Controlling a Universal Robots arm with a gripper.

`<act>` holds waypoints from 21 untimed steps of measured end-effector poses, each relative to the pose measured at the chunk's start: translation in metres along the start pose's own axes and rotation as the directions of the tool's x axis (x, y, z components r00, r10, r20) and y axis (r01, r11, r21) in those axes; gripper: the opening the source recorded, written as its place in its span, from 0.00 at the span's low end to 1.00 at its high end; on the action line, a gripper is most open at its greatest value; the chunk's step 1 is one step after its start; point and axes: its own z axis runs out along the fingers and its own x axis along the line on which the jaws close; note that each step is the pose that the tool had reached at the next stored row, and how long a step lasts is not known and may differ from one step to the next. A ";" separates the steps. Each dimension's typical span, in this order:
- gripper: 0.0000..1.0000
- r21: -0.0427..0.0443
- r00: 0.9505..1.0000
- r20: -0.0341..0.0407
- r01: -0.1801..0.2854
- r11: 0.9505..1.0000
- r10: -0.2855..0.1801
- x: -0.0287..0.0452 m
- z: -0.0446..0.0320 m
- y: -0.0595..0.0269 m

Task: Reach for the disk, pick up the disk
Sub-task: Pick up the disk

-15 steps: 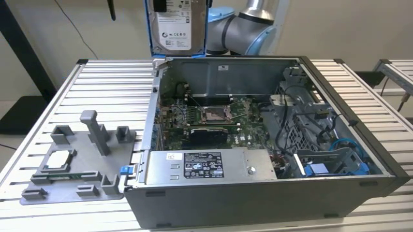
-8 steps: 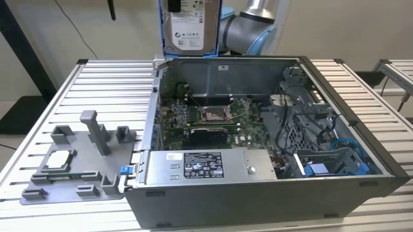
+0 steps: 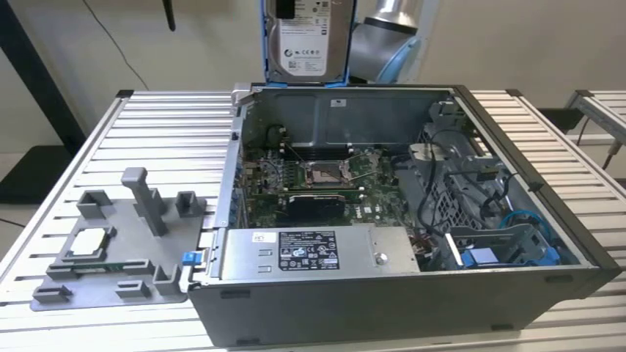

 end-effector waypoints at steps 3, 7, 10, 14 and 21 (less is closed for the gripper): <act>0.00 0.000 1.000 0.000 0.000 1.000 0.000 0.0000 -0.0002 -0.0087; 0.00 0.000 1.000 0.000 0.000 1.000 0.000 0.0000 -0.0004 -0.0206; 0.00 -0.001 1.000 0.000 0.000 1.000 0.000 -0.0001 -0.0006 -0.0313; 0.00 -0.001 1.000 0.000 0.000 1.000 0.000 -0.0001 -0.0009 -0.0461; 0.00 -0.001 1.000 0.000 0.001 1.000 -0.001 -0.0001 -0.0014 -0.0701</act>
